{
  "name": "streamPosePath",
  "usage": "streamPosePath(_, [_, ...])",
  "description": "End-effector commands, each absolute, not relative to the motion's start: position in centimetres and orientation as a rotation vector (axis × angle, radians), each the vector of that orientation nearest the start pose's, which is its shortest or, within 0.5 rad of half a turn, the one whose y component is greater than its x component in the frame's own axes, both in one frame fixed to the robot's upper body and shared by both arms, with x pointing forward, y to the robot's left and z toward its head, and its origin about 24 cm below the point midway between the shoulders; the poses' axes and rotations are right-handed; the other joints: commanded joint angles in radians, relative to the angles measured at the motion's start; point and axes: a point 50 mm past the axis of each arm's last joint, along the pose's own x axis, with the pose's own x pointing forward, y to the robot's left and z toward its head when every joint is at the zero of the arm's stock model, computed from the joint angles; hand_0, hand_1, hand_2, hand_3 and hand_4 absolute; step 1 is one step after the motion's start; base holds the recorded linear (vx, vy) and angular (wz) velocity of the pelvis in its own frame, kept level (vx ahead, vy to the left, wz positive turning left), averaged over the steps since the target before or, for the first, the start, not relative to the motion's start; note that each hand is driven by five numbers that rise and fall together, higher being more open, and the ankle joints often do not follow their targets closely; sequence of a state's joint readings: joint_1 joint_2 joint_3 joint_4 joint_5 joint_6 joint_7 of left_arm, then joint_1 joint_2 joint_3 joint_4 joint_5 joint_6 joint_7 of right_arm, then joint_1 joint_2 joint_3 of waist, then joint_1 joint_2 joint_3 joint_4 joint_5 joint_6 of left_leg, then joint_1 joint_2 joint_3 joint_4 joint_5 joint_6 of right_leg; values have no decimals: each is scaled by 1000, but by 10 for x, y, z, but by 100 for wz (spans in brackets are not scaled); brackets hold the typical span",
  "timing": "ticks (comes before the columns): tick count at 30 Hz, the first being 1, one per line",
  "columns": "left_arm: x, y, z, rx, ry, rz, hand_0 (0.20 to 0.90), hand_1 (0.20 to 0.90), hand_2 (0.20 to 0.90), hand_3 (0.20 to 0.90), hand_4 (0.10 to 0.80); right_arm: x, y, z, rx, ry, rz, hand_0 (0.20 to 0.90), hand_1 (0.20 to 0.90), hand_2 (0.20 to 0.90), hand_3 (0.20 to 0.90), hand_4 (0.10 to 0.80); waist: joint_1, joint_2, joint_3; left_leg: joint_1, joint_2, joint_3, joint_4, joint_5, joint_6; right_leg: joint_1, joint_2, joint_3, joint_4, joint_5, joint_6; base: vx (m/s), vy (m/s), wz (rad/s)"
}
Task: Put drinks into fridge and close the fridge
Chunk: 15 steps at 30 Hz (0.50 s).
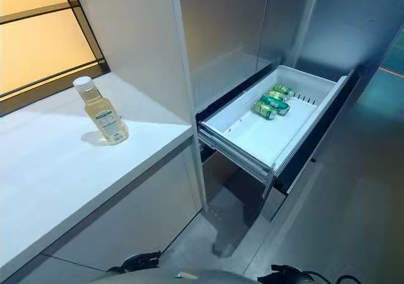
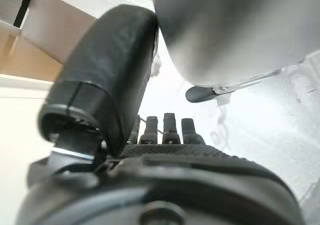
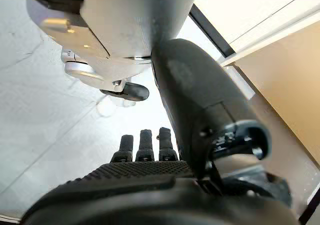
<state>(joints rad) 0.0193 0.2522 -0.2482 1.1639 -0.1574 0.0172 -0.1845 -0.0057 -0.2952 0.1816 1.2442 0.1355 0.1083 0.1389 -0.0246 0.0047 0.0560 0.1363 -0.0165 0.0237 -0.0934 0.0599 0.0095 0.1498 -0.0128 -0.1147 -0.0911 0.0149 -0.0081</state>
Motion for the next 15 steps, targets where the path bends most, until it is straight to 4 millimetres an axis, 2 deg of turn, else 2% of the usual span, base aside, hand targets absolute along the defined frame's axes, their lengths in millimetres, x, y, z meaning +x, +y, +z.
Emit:
streamPosePath(1, [98,209,-163,117,1214,-169,900,900,900,900,800,89,-231,-163,-140,1355,70,900,900,900,900,800,20,5,23,18,-19,49,30,-105,19,-21,2,-9,59,-45,39,0,0,0])
streamPosePath(8, [105,210,-160,139,1144,-168,900,900,900,900,800,90,-231,-163,-143,1355,73,900,900,900,900,800,18,6,23,18,-18,50,28,-102,18,-22,3,-6,59,-45,39,0,0,0])
streamPosePath(12, [134,205,-147,121,989,-249,900,900,900,900,800,93,-234,-162,-153,1353,76,900,900,900,900,800,19,12,26,18,-17,50,26,-101,14,-23,4,-6,59,-44,40,0,0,0])
streamPosePath(14, [153,197,-136,84,919,-375,900,900,900,900,800,97,-238,-160,-162,1349,78,900,900,900,900,800,19,16,30,16,-16,49,25,-99,12,-26,4,-6,60,-43,41,-23,10,0])
streamPosePath(15, [165,190,-126,47,873,-492,900,900,900,900,800,100,-241,-158,-172,1345,81,900,900,900,900,800,19,21,34,14,-15,50,25,-97,11,-30,4,-4,62,-42,42,-46,24,1])
